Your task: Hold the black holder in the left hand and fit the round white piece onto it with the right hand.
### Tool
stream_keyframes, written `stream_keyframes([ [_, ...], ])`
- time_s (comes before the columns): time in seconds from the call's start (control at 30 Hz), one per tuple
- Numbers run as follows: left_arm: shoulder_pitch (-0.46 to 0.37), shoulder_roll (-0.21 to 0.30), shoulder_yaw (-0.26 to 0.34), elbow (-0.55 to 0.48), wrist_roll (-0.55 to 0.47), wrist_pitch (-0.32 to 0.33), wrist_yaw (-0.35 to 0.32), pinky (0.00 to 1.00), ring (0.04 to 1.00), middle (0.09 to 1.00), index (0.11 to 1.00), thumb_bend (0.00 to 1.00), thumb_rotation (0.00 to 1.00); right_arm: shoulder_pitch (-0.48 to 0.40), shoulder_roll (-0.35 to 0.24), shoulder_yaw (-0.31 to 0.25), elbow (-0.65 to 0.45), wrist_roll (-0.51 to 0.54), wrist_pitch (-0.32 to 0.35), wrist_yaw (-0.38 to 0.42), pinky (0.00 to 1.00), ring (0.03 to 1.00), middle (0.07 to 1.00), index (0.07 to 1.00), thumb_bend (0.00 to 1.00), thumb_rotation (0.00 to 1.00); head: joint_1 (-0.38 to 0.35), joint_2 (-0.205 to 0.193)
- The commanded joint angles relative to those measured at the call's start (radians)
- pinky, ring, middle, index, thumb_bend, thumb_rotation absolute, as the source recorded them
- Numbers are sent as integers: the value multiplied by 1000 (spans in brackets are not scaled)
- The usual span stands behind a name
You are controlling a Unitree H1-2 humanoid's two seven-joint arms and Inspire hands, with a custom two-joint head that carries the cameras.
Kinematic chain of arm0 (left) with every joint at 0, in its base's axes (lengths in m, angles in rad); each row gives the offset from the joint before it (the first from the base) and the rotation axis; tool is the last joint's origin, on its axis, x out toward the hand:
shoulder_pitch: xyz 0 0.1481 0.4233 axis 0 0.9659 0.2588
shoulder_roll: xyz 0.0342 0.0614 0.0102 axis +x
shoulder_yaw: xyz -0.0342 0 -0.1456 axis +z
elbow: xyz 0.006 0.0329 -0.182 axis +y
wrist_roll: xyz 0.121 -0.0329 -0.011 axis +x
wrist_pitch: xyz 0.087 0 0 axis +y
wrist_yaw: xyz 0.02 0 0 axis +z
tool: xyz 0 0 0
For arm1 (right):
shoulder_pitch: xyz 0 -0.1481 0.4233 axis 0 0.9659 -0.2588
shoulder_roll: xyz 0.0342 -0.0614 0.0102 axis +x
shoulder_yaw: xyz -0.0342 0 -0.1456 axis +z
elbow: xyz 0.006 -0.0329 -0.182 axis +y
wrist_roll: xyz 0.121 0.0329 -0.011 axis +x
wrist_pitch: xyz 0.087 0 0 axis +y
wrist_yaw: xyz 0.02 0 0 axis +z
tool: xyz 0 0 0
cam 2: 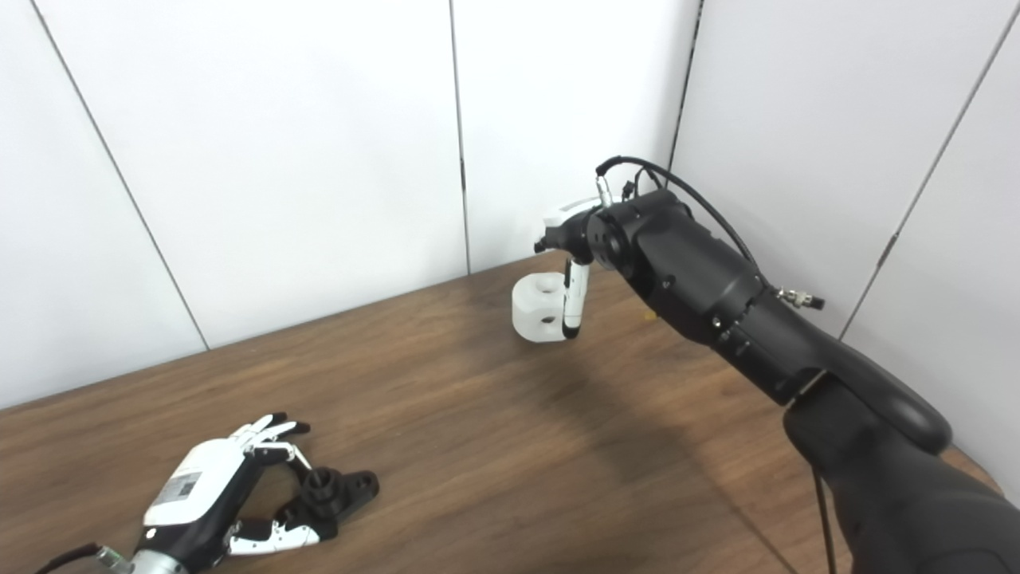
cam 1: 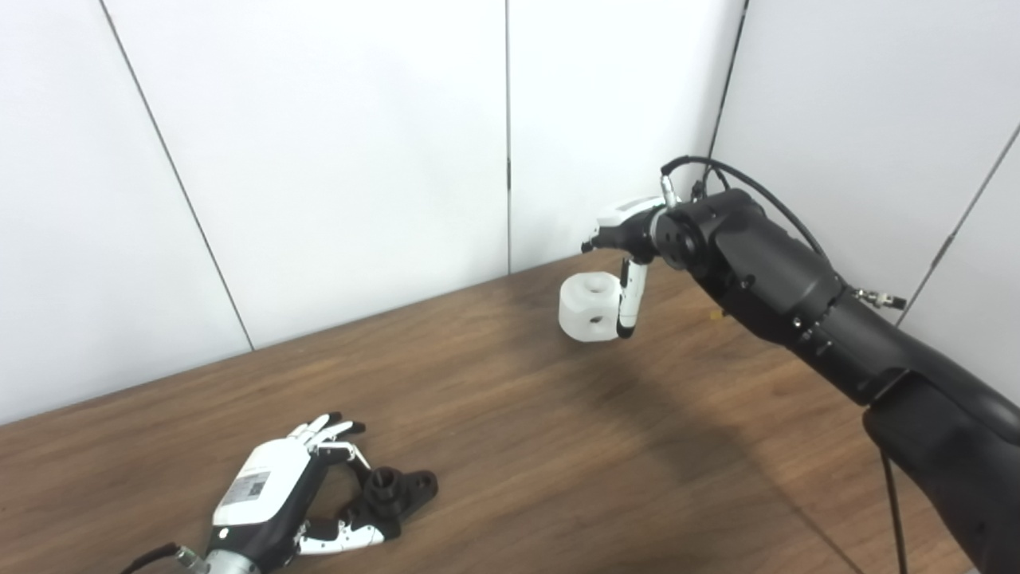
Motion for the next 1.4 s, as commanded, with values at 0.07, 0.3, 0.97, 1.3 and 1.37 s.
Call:
stream_keyframes([
  [0.07, 50, 40, -14, 54, 40, 33, -47, 943, 951, 872, 483, 525, 60, -50, -5, -24, 21, -17, -22, -59, 1000, 1000, 1000, 953, 951, 291, 2, 2],
  [0.3, 57, 44, -16, 51, 42, 27, -41, 934, 949, 869, 483, 525, 61, -56, 15, -19, 62, -17, -48, -105, 1000, 1000, 992, 944, 938, 292, 8, 6],
  [0.97, 74, 54, -5, 32, 34, 11, -27, 941, 944, 864, 482, 525, 59, -61, 51, 5, 193, -29, -106, -202, 911, 958, 956, 855, 930, 319, 22, 24],
  [1.3, 76, 63, 1, 15, 35, 13, -36, 931, 941, 861, 483, 525, 60, -65, 59, 13, 243, -28, -121, -234, 884, 941, 946, 841, 941, 327, 23, 36],
  [1.37, 78, 65, 1, 12, 36, 11, -36, 927, 938, 859, 483, 525, 60, -62, 60, 13, 240, -25, -122, -234, 883, 941, 944, 838, 932, 331, 23, 40],
])
